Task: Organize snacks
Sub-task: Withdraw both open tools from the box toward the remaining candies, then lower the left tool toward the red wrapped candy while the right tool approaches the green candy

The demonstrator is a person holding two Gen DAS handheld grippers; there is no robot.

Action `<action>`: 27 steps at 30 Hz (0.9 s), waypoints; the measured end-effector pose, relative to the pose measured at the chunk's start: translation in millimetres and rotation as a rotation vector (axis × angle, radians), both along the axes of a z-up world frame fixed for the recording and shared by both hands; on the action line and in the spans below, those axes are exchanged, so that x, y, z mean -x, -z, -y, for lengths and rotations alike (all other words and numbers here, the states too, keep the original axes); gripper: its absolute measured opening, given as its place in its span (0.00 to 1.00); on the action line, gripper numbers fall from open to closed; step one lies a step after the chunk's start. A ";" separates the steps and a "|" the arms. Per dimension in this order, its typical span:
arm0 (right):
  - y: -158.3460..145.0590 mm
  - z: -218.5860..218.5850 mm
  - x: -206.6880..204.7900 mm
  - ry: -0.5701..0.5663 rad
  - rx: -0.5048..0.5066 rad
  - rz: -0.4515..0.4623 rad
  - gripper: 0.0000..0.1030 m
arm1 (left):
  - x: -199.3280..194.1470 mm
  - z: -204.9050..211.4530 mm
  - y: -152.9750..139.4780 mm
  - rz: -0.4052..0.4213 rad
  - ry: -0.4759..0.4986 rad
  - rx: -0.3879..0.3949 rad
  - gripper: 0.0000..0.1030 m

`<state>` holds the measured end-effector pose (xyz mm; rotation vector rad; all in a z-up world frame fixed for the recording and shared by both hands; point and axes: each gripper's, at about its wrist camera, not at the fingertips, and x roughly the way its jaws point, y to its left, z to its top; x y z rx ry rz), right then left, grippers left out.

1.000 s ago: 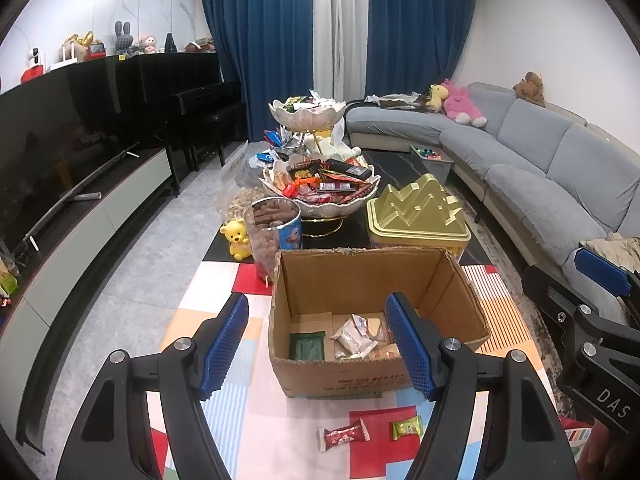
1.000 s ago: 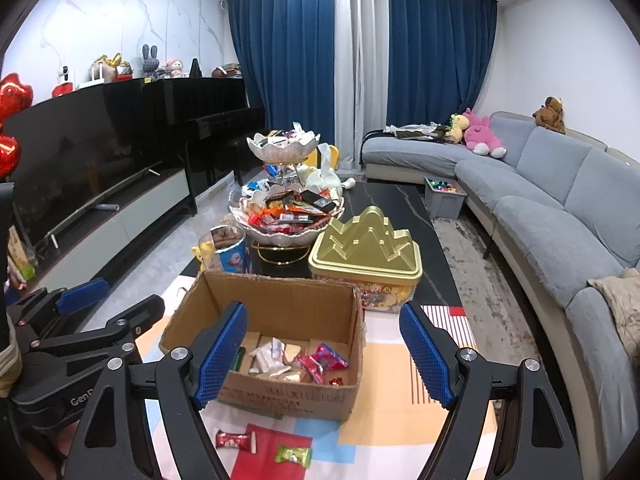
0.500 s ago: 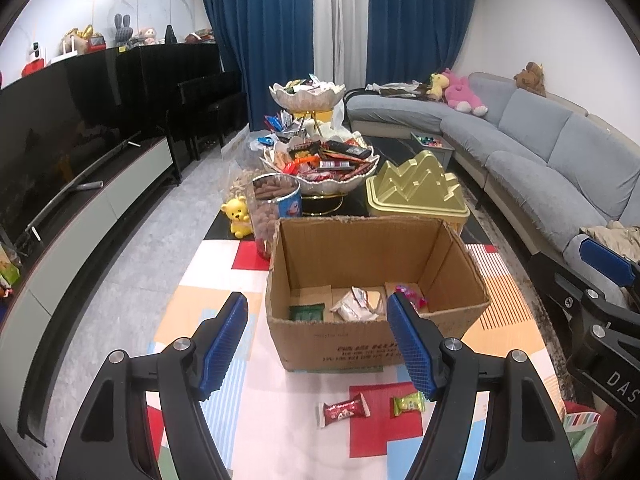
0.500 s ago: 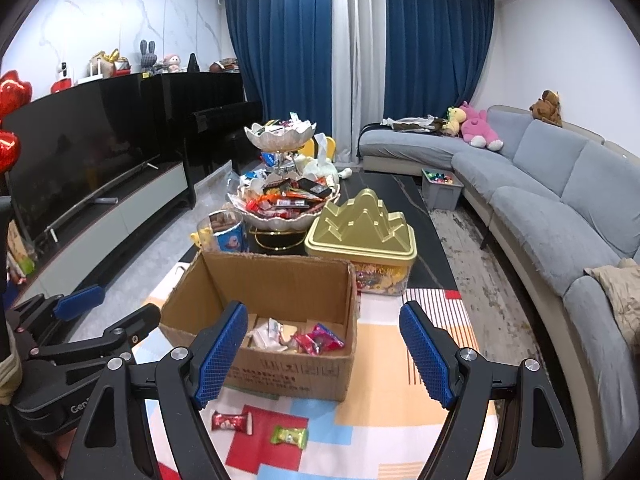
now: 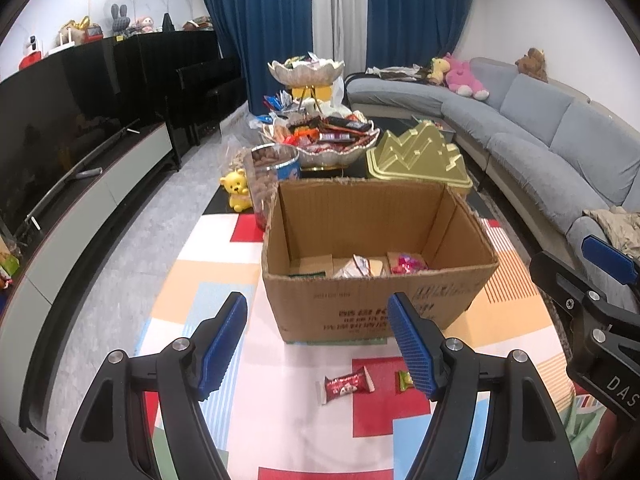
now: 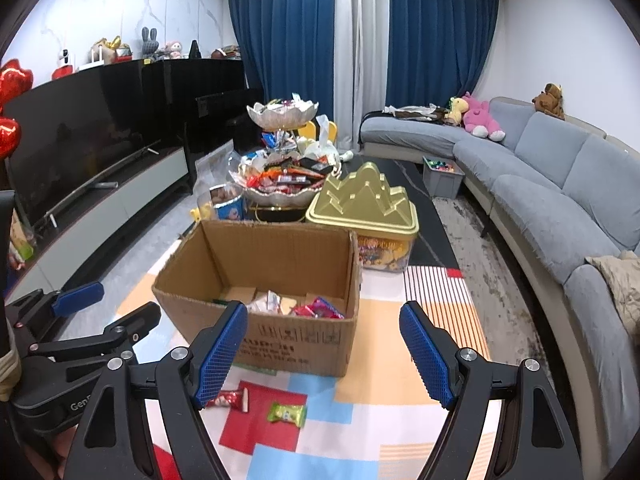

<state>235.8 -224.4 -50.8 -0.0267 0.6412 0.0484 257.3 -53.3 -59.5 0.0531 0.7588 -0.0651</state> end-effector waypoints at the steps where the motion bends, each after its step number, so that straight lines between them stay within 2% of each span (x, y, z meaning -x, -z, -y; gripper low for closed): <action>1: 2.4 -0.2 0.2 0.000 0.001 -0.005 0.77 | 0.7 0.4 3.3 -0.005 0.001 -0.002 0.70; 27: 75.8 -3.9 11.3 -0.035 0.031 -0.146 0.77 | 2.7 4.4 66.5 -0.152 0.005 -0.003 0.70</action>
